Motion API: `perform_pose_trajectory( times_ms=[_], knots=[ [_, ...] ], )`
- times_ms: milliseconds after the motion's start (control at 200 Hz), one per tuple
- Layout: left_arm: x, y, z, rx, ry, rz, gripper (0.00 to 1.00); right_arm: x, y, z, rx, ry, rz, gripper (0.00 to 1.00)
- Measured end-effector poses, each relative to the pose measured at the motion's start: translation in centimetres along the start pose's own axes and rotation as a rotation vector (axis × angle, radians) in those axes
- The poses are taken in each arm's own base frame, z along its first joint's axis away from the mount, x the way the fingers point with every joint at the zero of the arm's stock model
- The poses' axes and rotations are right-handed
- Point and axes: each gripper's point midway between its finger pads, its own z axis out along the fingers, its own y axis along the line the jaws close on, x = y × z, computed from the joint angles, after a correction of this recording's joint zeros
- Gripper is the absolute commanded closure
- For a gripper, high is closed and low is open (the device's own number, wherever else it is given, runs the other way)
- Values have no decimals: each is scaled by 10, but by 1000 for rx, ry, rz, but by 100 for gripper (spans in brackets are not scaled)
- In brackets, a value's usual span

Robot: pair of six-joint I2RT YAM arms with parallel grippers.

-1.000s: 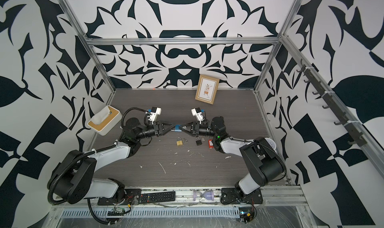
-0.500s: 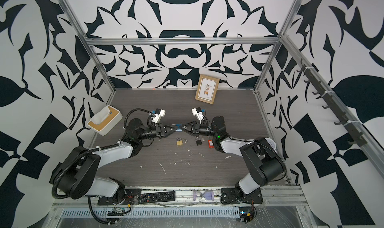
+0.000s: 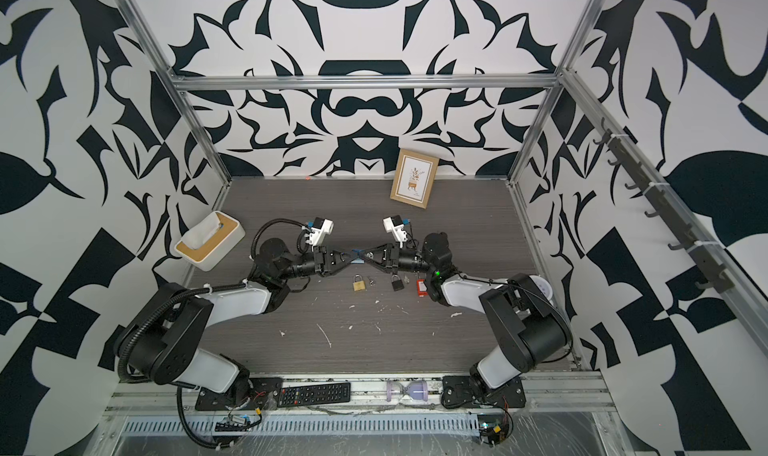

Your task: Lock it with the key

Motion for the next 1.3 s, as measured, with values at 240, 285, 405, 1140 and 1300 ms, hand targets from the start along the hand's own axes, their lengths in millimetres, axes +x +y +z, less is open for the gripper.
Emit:
perform_pose_trajectory(
  times_ms=[240, 285, 405, 1140, 1300],
  knots=[
    [-1, 0, 0, 4, -1, -16, 85, 0, 4, -1, -3, -1, -28, 100],
    [-1, 0, 0, 3, 0, -21, 89, 0, 3, -1, -2, -1, -30, 100],
    [-1, -1, 0, 6, 0, -23, 100, 0, 3, -1, -2, -1, -31, 100],
    [-12, 1, -9, -28, -46, -16, 100, -2, 2, -17, 144, -48, -113, 40],
    [-8, 0, -11, -60, -37, -24, 100, 1, -7, -25, 225, -66, -141, 39]
  ],
)
